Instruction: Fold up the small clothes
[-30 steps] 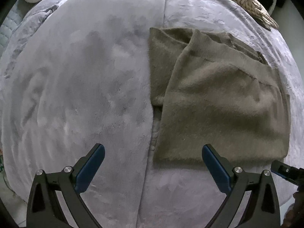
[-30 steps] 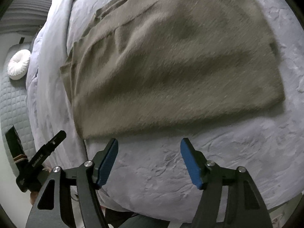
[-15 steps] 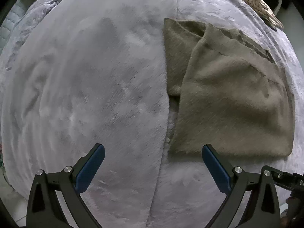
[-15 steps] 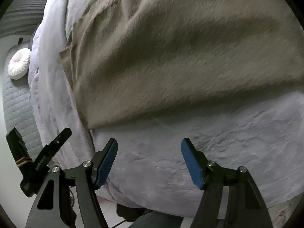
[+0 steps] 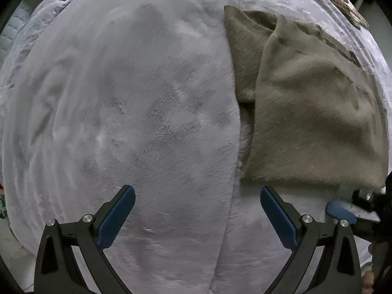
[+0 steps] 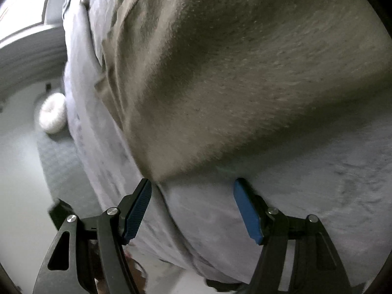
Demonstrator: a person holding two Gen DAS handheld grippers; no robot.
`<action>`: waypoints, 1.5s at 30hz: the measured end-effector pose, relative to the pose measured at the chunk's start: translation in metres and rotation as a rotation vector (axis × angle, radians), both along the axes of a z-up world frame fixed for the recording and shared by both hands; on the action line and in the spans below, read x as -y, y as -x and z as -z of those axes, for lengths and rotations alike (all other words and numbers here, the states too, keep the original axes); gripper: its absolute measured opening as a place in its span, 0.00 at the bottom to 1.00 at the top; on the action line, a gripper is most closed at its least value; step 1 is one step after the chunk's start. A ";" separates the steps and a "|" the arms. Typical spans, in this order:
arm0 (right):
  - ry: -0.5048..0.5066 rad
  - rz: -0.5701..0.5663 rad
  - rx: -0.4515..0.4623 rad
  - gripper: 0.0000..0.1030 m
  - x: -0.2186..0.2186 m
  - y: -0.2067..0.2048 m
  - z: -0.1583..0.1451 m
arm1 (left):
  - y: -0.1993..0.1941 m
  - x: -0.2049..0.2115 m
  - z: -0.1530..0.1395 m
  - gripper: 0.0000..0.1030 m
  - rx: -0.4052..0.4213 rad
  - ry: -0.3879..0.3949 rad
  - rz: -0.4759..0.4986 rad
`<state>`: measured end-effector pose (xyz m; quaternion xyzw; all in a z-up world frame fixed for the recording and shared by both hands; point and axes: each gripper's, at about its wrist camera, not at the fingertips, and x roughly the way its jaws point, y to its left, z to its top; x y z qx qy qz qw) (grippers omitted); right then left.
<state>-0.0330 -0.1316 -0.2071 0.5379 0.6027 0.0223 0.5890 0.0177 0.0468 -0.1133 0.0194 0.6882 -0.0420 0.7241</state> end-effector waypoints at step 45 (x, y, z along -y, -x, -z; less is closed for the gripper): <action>-0.246 0.059 0.254 0.08 0.006 -0.045 -0.013 | -0.109 0.027 0.063 0.99 -0.210 0.803 -0.162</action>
